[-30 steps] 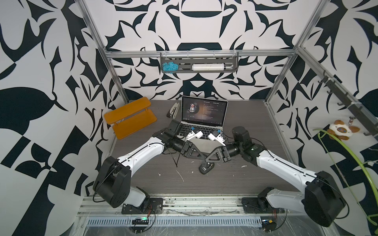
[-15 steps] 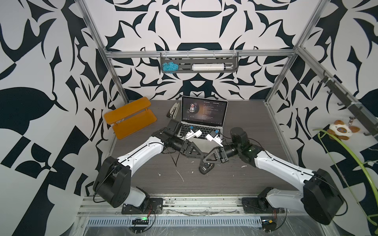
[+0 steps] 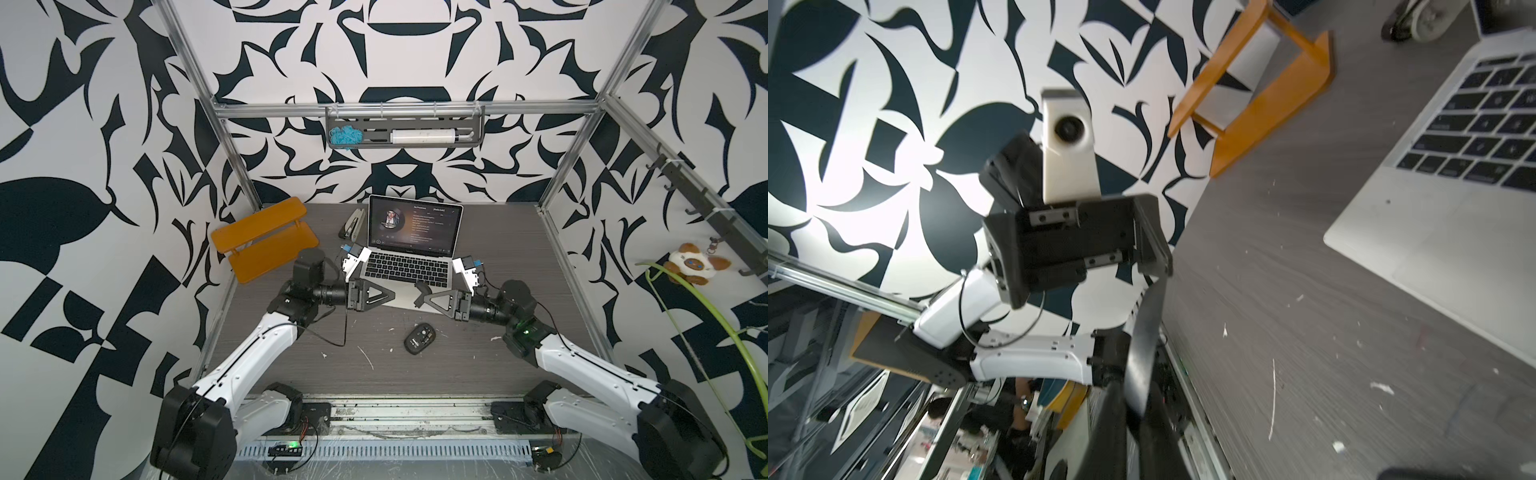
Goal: Remove the wireless mouse receiver from the laptop
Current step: Pick up the lid from the center of the board.
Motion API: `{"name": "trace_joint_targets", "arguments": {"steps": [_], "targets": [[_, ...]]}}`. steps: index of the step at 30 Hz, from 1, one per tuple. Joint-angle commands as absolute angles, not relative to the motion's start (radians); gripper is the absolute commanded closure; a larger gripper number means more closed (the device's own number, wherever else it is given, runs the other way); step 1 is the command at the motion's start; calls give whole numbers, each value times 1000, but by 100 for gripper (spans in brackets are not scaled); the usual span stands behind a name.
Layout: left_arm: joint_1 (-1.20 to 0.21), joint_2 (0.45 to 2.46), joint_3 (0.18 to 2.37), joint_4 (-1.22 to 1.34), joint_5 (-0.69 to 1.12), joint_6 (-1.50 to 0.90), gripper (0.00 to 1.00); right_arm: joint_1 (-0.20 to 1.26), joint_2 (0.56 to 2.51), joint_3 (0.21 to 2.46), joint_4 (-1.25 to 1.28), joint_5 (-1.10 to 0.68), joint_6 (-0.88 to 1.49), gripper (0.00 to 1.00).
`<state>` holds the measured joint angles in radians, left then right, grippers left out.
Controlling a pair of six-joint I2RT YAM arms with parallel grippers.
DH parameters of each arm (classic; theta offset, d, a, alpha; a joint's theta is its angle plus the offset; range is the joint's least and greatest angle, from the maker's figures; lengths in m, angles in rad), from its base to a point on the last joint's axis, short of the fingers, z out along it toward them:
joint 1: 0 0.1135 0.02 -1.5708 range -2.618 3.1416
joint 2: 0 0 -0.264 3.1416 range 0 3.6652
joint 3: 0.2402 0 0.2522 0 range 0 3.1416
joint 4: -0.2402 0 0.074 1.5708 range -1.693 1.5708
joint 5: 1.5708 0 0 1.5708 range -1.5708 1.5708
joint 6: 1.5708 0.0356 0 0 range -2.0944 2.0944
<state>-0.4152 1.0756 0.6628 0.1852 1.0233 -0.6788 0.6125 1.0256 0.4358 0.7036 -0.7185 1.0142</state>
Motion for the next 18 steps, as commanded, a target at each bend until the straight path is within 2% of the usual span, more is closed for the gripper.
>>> {"name": "trace_joint_targets", "arguments": {"steps": [1,6,9,13,18], "targets": [[-470,1055,596,498,845,-830,1,688,1018,443,913,-534,1074,100],[-556,1106,584,666,800,-898,8,756,1080,447,1032,-494,1101,100],[-565,1140,572,781,813,-950,20,779,1114,457,1069,-485,1112,100],[-572,1155,575,807,838,-964,34,784,1122,456,1082,-472,1115,100],[-571,1137,559,812,847,-964,40,785,1103,448,1087,-450,1117,100]]}}
